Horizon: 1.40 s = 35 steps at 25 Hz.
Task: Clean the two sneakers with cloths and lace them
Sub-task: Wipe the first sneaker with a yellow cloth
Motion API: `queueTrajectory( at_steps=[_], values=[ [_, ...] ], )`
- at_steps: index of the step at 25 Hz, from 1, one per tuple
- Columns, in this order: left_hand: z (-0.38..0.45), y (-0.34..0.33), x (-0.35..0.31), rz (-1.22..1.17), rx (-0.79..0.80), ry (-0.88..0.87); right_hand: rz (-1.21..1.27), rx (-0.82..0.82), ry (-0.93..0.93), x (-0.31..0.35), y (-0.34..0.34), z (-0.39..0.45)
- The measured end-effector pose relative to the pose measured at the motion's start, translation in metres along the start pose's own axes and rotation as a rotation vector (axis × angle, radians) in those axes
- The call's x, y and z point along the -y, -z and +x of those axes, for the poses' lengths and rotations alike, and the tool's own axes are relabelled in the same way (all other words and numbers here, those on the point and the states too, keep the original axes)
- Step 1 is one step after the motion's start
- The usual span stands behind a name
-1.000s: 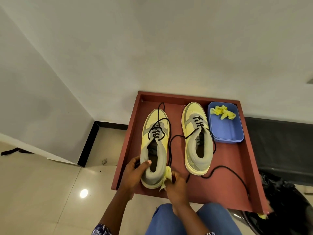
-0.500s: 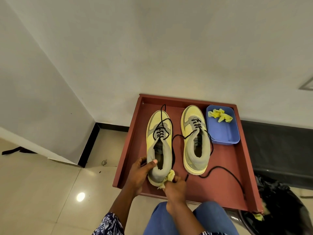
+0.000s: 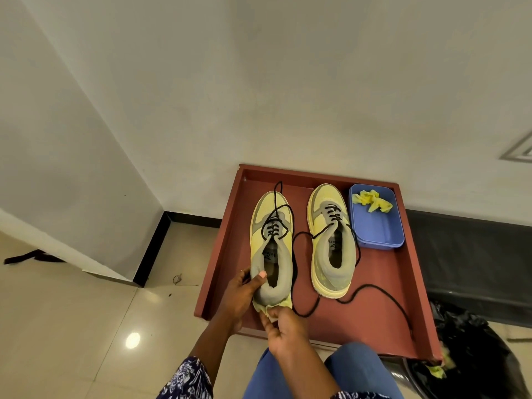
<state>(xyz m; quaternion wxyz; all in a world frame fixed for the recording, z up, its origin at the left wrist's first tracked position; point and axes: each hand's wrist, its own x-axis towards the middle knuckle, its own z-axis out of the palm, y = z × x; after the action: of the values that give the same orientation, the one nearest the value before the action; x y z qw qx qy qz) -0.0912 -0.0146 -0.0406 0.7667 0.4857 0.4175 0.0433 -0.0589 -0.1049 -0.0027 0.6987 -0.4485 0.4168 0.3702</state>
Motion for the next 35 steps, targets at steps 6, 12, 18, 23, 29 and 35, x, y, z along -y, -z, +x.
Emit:
queueTrajectory(
  at_steps=[6,12,18,23,29,35],
  values=[
    [-0.004,-0.004,-0.003,0.001,-0.009,-0.026,0.116,0.067,-0.108,0.000,0.000,-0.006],
    [-0.002,-0.004,-0.002,0.032,-0.013,-0.022,0.041,0.091,-0.099,0.021,0.003,-0.005],
    [-0.001,-0.009,-0.002,-0.008,-0.067,0.015,-0.017,0.114,-0.037,0.044,0.014,-0.003],
    [-0.004,-0.029,-0.028,0.372,-0.365,-0.156,0.007,0.122,-0.029,0.059,0.023,-0.005],
    [-0.030,-0.073,-0.059,0.554,-0.289,-0.441,-0.116,0.180,0.149,0.079,0.023,-0.014],
    [-0.026,-0.106,-0.051,0.357,0.021,-0.194,-0.244,0.250,0.317,0.106,0.028,-0.022]
  ],
)
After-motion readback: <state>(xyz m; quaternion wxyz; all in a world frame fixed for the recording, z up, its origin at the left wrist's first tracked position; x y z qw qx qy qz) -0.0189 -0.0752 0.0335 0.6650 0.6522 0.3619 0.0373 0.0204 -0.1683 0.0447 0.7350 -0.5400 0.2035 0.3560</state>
